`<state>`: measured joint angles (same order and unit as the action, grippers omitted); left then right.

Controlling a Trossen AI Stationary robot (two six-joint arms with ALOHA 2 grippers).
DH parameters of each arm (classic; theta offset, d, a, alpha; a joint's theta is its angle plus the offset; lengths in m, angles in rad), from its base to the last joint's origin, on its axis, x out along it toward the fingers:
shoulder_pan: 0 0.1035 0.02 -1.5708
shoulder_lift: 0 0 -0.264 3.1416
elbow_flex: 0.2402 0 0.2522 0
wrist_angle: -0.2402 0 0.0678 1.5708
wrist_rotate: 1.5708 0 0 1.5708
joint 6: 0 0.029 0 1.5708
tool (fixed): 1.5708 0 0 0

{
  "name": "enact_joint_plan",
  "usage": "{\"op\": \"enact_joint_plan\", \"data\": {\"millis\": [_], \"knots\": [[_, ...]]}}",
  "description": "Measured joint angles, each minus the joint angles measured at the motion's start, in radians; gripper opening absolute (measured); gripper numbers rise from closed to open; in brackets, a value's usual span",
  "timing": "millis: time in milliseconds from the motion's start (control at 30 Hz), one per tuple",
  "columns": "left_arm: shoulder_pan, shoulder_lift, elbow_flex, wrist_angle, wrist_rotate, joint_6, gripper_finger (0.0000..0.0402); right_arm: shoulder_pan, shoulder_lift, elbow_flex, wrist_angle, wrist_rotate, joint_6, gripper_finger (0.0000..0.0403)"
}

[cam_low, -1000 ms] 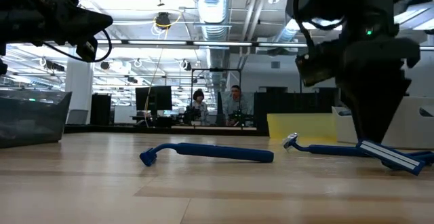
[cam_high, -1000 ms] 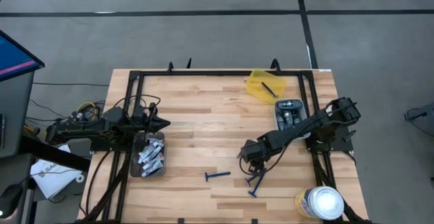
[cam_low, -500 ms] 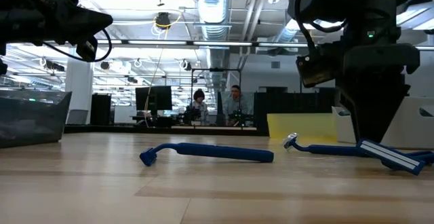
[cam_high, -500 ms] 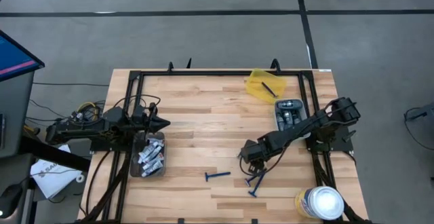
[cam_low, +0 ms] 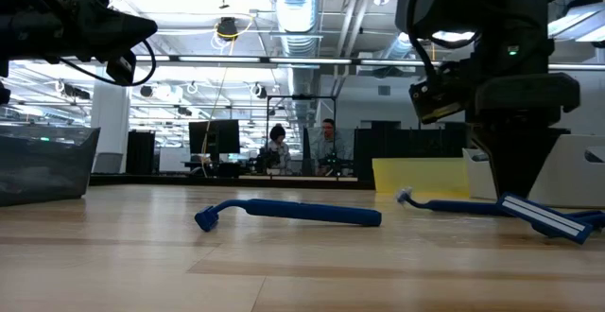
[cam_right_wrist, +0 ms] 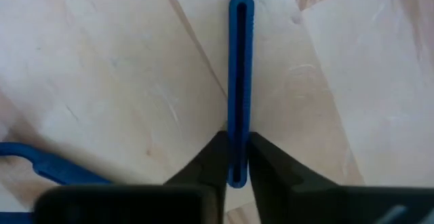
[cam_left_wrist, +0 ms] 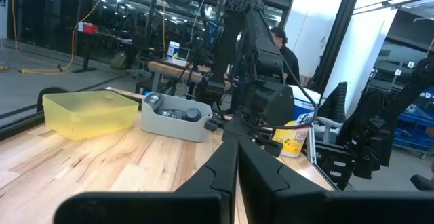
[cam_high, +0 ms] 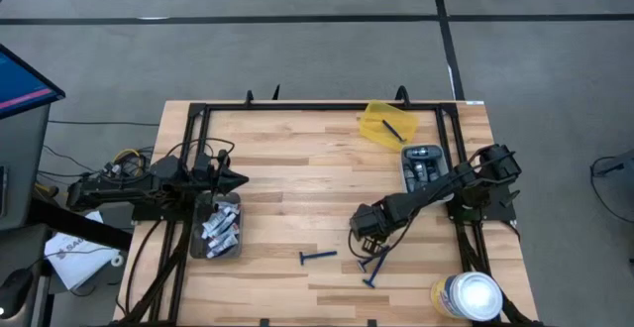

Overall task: Pick & Place Travel size toiletries
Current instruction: Put the blue razor into the yellow bin

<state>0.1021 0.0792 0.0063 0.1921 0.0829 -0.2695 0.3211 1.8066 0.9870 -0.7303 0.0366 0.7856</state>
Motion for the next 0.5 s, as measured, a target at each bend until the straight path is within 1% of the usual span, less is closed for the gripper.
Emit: {"op": "enact_joint_plan", "data": {"millis": [67, 100, 267, 333, 400, 500], "knots": [[0.0, 0.0, 0.0, 0.002, 0.0, 0.0, 0.0008, -0.005, 0.001, 0.004, -0.006, -0.003, -0.007, 0.002], [0.0, 0.0, 0.0, 0.003, 0.0, 0.0, 0.0008, -0.007, 0.001, 0.005, -0.007, -0.002, -0.008, 0.0014], [0.0, 0.0, 0.0, 0.005, 0.0, 0.0, 0.001, -0.014, 0.004, 0.029, -0.037, -0.01, -0.037, 0.0022], [0.0, 0.0, 0.0, 0.005, 0.0, 0.0, 0.0011, -0.015, 0.006, 0.05, -0.055, -0.01, -0.065, 0.0016], [0.0, 0.0, 0.0, 0.005, 0.0, 0.0, 0.001, -0.02, 0.011, 0.08, -0.098, 0.007, -0.094, 0.0008], [0.0, 0.0, 0.0, 0.005, 0.0, 0.0, 0.001, -0.043, 0.009, 0.145, -0.142, 0.016, -0.138, 0.0009]]}}
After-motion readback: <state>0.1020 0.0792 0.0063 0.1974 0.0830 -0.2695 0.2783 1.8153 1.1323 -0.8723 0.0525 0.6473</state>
